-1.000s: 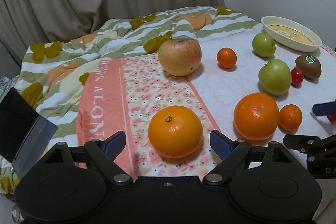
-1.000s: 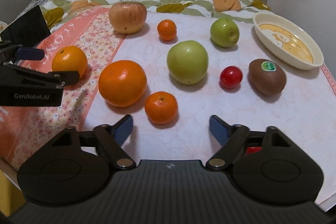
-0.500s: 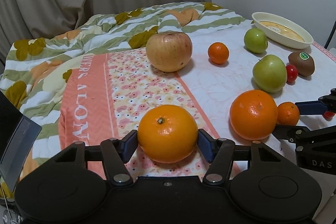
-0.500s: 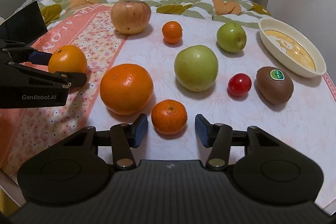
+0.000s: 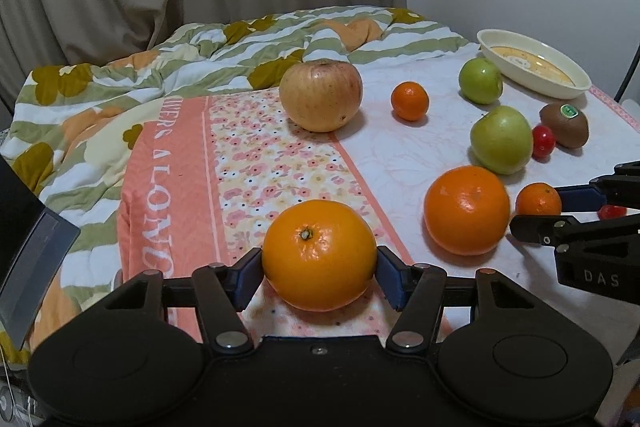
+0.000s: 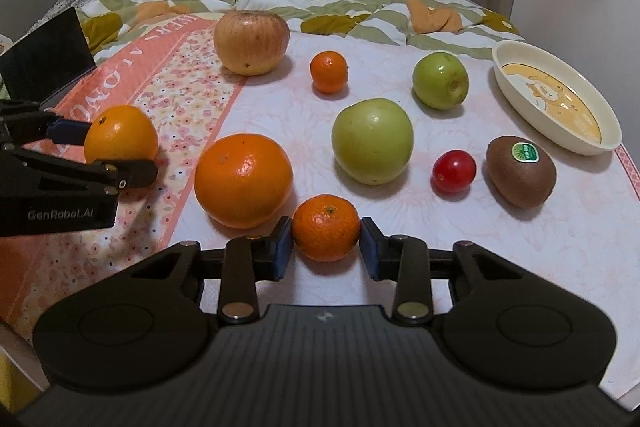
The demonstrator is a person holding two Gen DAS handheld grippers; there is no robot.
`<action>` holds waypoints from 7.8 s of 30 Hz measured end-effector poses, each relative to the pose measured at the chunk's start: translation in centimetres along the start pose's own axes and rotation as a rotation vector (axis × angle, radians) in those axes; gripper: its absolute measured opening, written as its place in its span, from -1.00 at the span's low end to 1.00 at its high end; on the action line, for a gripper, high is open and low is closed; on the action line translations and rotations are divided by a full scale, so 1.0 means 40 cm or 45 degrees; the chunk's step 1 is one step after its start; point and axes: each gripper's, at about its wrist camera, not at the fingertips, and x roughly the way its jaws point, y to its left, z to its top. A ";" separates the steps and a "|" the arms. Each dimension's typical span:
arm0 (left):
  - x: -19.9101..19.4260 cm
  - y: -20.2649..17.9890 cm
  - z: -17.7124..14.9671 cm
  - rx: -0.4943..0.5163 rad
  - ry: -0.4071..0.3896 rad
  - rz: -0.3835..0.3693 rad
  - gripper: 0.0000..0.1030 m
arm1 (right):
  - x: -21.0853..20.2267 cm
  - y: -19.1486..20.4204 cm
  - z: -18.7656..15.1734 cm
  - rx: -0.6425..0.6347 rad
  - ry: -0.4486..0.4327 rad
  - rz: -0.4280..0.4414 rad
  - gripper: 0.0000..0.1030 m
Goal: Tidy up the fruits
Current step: 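Lift and carry the orange with the left while the right carries the tangerine toward the white bowl, then open the left gripper over the bowl while the right lowers and releases the tangerine beside it, then move both grippers back toward the remaining fruits on the runner, then grasp another large orange with the left gripper while the right grasps a red tomato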
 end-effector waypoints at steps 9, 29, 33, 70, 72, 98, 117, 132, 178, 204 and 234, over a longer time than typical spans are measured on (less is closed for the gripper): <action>-0.099 -0.048 0.024 -0.071 -0.048 0.042 0.24 | -0.083 -0.047 0.016 0.030 -0.029 0.030 -0.01; -0.234 -0.408 0.239 -0.294 -0.184 0.167 0.24 | -0.287 -0.469 0.097 0.007 -0.139 0.179 -0.01; -0.212 -0.481 0.291 -0.302 -0.216 0.151 0.24 | -0.284 -0.575 0.126 -0.026 -0.142 0.153 -0.01; 0.484 -0.672 0.676 0.107 0.059 -0.131 0.25 | 0.164 -0.992 0.370 0.160 -0.015 0.016 -0.01; 0.502 -0.688 0.671 0.143 0.066 -0.134 0.25 | 0.170 -0.999 0.369 0.169 -0.007 0.008 -0.01; 0.317 -0.542 0.643 -0.083 -0.003 -0.025 1.00 | 0.232 -0.908 0.373 -0.070 0.032 0.088 -0.01; 0.230 -0.532 0.569 -0.176 -0.004 0.037 1.00 | 0.249 -0.840 0.329 -0.262 -0.051 0.055 1.00; 0.005 -0.560 0.519 -0.225 -0.162 0.104 1.00 | -0.021 -0.880 0.301 -0.112 -0.133 0.067 1.00; -0.205 -0.180 0.046 -0.064 -0.184 0.047 1.00 | -0.322 -0.324 -0.074 0.260 -0.044 -0.096 1.00; 0.094 -0.186 0.068 -0.047 0.068 -0.113 0.23 | -0.086 -0.265 -0.111 0.268 0.113 -0.058 0.65; -0.082 -0.162 0.031 -0.164 -0.028 -0.113 0.21 | -0.123 -0.242 -0.065 0.236 0.035 -0.058 -0.03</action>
